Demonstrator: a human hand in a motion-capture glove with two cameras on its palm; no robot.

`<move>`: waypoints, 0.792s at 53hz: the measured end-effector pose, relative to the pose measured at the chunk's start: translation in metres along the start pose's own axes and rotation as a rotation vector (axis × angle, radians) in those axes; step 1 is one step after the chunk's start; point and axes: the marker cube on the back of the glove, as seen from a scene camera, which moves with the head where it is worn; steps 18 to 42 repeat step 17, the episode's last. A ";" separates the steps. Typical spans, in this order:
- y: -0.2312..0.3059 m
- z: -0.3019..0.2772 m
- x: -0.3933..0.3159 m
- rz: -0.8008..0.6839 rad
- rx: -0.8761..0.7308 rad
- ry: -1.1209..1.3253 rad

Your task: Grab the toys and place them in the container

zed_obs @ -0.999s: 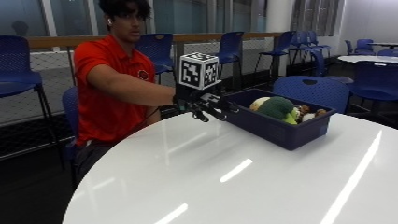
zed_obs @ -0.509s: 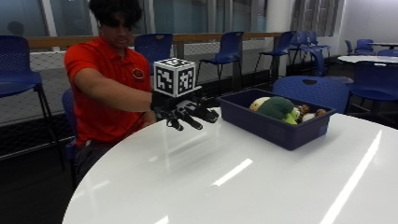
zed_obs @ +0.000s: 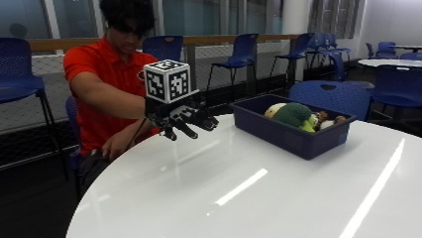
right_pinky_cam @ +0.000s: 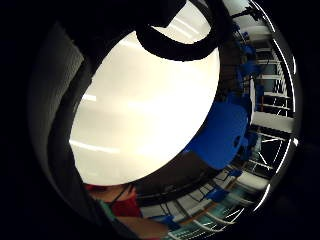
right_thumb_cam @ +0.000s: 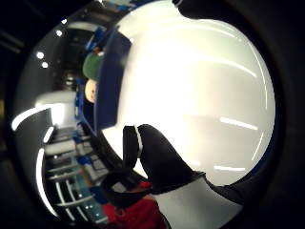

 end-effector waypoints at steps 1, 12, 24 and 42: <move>0.001 0.000 0.001 -0.001 0.001 0.000; 0.002 -0.001 0.011 0.017 0.002 0.001; 0.003 -0.001 0.012 0.017 0.004 -0.001; 0.003 -0.001 0.012 0.017 0.004 -0.001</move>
